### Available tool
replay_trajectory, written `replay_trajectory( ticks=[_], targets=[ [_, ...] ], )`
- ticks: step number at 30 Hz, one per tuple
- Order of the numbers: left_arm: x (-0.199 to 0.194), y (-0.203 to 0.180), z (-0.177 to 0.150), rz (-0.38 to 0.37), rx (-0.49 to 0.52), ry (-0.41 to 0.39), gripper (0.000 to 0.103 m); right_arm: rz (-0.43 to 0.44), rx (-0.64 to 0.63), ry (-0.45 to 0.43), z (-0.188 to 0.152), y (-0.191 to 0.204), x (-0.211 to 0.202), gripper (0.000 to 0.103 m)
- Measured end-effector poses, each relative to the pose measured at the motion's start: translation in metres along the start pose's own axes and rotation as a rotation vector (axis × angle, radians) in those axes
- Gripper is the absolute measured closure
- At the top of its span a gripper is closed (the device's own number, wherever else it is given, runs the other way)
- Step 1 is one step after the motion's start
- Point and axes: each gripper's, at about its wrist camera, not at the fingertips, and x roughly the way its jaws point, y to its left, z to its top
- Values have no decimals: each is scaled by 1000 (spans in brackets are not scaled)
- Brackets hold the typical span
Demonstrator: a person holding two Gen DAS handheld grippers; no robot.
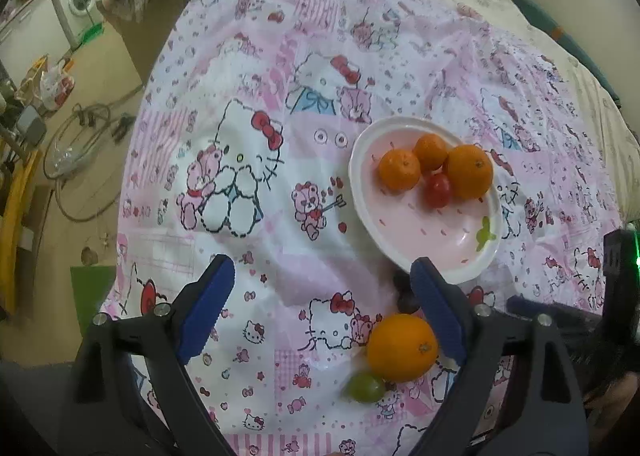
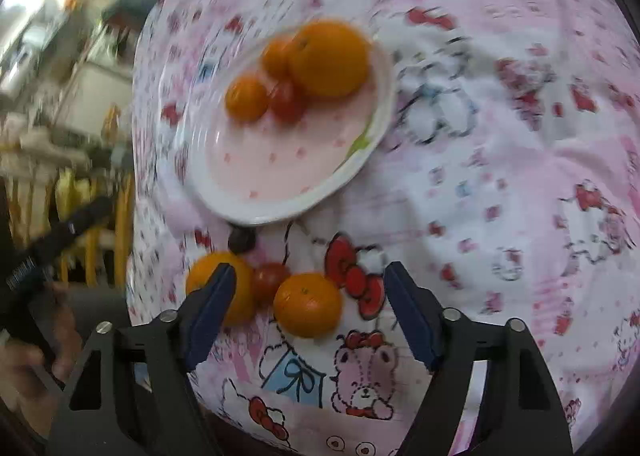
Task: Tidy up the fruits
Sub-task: 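Withdraw both tools from the plate toward the remaining fruit, then grasp another mandarin from the pile with the right tool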
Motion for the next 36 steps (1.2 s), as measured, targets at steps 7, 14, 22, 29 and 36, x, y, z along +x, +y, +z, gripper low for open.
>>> replay_trajectory(
  ticks=[7,14,22,29,36],
  targets=[
    [6,3,1,-10,-26,27,15,-81,-111,105,-9,13,29,52],
    [10,1,1,-9,-16,39,15,-110,-173,70,-10,21,23,59],
    [33,-22,-7,-43,52,139,24,-70,-48,-98,-6,-4,-32,59],
    [74,-70,-17,-59,140,285,40,-40,38,-182,-3,-25,-59,59],
    [103,-75,-16,3,127,375,59,-7,48,-209,-3,-27,-69,59]
  ],
)
